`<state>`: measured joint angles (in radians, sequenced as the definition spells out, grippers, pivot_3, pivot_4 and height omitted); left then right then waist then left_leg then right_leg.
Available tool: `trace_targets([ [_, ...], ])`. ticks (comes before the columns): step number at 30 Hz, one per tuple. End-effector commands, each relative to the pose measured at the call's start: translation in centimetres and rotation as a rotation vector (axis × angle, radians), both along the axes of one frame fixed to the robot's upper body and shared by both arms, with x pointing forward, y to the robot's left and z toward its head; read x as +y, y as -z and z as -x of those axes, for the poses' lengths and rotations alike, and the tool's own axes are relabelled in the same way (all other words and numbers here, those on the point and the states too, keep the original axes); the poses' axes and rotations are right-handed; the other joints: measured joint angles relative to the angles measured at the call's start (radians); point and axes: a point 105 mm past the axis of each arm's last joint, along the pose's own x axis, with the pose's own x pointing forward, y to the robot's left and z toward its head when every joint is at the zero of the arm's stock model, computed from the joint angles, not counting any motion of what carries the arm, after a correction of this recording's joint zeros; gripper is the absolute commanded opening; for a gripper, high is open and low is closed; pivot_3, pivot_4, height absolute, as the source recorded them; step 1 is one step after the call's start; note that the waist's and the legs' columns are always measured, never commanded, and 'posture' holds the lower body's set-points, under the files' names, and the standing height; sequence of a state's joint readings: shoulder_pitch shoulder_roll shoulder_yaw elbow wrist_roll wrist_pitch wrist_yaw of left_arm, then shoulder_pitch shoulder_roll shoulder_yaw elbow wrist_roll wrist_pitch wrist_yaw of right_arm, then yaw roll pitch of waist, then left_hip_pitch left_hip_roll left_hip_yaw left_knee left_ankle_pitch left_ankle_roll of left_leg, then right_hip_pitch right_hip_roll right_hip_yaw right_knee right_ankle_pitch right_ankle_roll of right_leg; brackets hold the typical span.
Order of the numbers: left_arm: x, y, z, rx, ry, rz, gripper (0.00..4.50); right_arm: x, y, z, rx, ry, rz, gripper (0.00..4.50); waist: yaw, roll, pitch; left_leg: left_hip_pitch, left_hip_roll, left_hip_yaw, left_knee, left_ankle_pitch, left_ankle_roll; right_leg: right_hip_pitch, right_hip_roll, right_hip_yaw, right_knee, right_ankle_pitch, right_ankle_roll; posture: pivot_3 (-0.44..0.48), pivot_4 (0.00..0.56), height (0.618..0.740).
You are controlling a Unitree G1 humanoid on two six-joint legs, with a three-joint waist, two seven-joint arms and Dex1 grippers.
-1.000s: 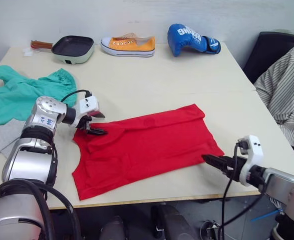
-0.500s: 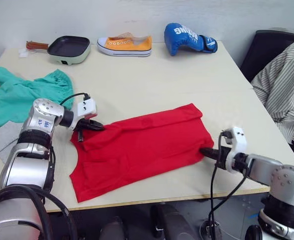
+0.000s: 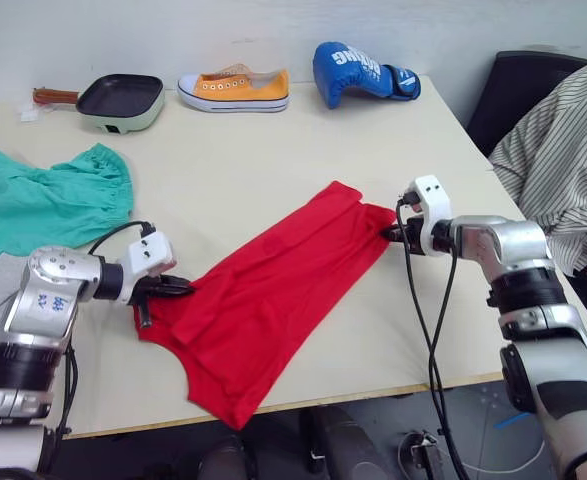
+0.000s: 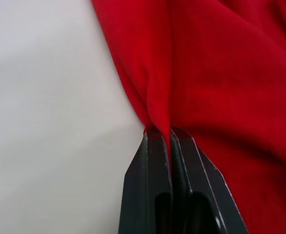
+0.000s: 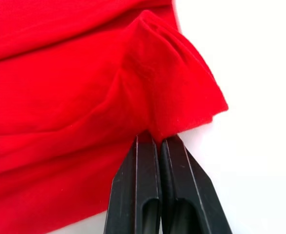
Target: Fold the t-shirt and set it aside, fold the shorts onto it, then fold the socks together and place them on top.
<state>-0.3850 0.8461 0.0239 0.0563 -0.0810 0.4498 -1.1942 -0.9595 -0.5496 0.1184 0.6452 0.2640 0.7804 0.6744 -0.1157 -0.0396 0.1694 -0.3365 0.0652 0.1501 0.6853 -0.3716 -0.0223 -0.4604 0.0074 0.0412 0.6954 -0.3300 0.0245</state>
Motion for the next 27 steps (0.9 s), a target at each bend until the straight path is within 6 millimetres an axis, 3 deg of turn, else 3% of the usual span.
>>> trace_targets([
  [1,-2.2,0.8,2.5,0.040,-0.069,0.065,0.02,0.4,-0.5,-1.7,-0.050,-0.017,0.052,0.00,-0.001,0.000,0.000,0.000,0.000,0.000,0.000,0.000,0.000,0.000,0.000,0.000,0.000,0.000,0.000,0.000,0.150,0.740],
  [5,-3.2,1.6,4.4,0.055,-0.144,0.082,0.02,1.3,-1.2,-2.4,-0.084,-0.060,0.051,0.00,0.003,0.001,0.000,0.000,0.000,0.001,-0.001,0.000,0.000,0.000,0.000,0.001,0.000,0.000,0.000,0.000,0.150,0.740],
  [9,-2.7,1.4,3.6,0.045,-0.189,0.084,0.02,1.2,-1.7,-2.3,-0.093,-0.086,0.042,0.00,0.007,0.001,0.000,0.000,0.000,0.000,-0.001,0.001,-0.001,0.001,0.000,0.001,-0.001,0.000,0.000,0.000,0.150,0.740],
  [13,-2.5,0.1,3.4,0.069,-0.143,0.140,0.98,0.1,-2.6,-1.4,-0.094,-0.105,0.015,0.97,0.007,0.003,0.000,0.000,-0.001,0.000,-0.001,0.001,-0.001,0.000,0.000,0.000,-0.001,0.000,0.000,0.000,0.150,0.740],
  [15,-2.4,-0.8,3.5,0.082,-0.117,0.180,1.59,-0.5,-3.1,-0.5,-0.091,-0.112,-0.002,1.67,0.008,0.004,0.001,-0.001,0.000,-0.001,-0.002,0.001,-0.001,0.000,0.000,0.000,-0.002,0.000,0.000,0.000,0.150,0.740],
  [19,-2.2,-4.5,3.2,0.122,-0.036,0.303,2.85,-1.1,-3.5,3.8,-0.024,-0.150,-0.070,3.06,0.021,0.005,0.002,-0.004,0.000,-0.003,-0.003,0.001,-0.001,-0.001,-0.001,-0.003,-0.004,0.000,0.000,0.000,0.150,0.740],
  [23,-1.9,-6.9,-1.0,0.085,-0.052,0.344,4.16,0.2,-1.8,10.1,0.119,-0.226,-0.146,4.48,0.040,0.006,0.002,-0.005,0.000,-0.006,-0.002,0.002,-0.002,-0.001,0.000,-0.005,-0.004,0.000,0.000,0.000,0.150,0.740],
  [24,-2.0,-6.9,-2.3,0.073,-0.062,0.335,4.49,0.7,-1.4,11.5,0.162,-0.243,-0.172,4.50,0.044,0.007,0.002,-0.004,0.000,-0.005,-0.001,0.002,-0.002,0.000,0.000,-0.004,-0.004,0.000,0.000,0.000,0.150,0.740],
  [27,-2.9,-6.5,-5.3,0.055,-0.066,0.304,4.49,2.1,0.1,15.1,0.279,-0.289,-0.234,4.50,0.054,0.009,0.000,-0.003,-0.001,-0.004,-0.001,0.002,-0.002,0.001,0.000,-0.003,-0.003,0.000,0.000,0.000,0.150,0.740],
])
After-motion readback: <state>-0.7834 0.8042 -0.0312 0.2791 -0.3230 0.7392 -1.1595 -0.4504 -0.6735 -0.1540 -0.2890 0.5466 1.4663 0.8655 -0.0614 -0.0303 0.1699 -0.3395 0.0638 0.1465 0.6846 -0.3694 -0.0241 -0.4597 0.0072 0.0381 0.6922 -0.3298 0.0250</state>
